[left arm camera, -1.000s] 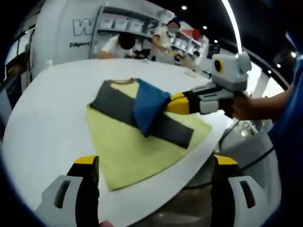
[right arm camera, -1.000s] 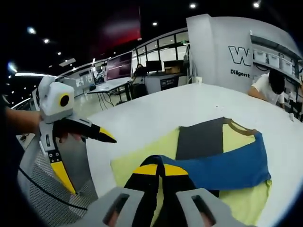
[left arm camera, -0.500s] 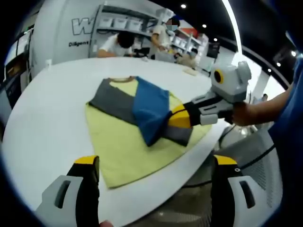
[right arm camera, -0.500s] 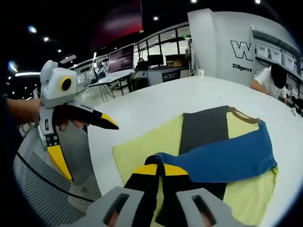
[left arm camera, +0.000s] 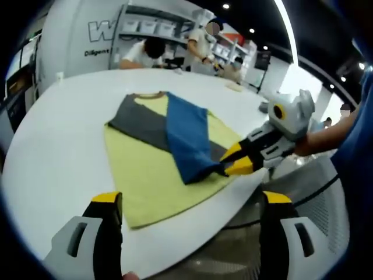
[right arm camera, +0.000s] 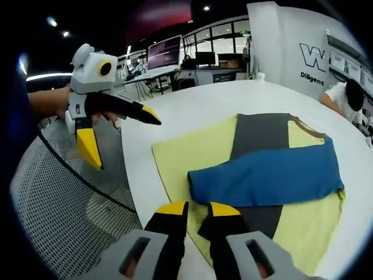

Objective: Fold the garment on the visible template until the final outline fits inside the template.

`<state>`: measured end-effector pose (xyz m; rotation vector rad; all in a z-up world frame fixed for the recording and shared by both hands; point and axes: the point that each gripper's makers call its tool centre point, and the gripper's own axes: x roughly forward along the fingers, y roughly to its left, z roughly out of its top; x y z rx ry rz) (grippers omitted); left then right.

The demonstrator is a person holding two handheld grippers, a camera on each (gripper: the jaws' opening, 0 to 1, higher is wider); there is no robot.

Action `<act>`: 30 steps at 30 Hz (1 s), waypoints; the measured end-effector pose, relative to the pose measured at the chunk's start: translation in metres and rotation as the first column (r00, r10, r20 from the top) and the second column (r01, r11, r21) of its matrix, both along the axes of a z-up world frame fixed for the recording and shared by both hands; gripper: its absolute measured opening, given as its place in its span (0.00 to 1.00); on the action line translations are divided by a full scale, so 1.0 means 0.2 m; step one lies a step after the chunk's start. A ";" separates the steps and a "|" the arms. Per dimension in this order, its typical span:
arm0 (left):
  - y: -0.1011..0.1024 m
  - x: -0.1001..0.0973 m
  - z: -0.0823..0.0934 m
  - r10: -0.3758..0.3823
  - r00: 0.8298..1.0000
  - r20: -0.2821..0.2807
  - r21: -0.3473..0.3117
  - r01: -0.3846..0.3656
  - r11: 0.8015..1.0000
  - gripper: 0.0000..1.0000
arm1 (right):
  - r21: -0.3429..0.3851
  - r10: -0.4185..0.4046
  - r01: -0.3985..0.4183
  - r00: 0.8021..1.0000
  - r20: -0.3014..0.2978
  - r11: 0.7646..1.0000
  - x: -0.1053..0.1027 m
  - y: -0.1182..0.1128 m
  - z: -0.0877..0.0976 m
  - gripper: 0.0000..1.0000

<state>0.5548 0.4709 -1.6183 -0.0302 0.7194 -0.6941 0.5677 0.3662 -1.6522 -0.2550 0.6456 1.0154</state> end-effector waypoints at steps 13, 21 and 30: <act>0.04 0.01 -0.02 0.014 1.000 -0.009 0.003 -0.014 1.000 0.96 | -0.124 -0.264 0.314 0.913 0.310 0.941 0.65 -0.61 0.11 0.25; 0.06 0.01 -0.01 0.040 0.999 -0.019 0.012 -0.040 0.999 0.96 | -0.325 -0.235 0.394 0.870 0.432 0.860 0.94 -0.89 0.02 0.28; 0.11 0.02 0.00 0.097 0.995 -0.028 0.036 -0.096 0.995 0.96 | -0.342 -0.219 0.383 0.876 0.431 0.858 1.11 -0.89 -0.09 0.22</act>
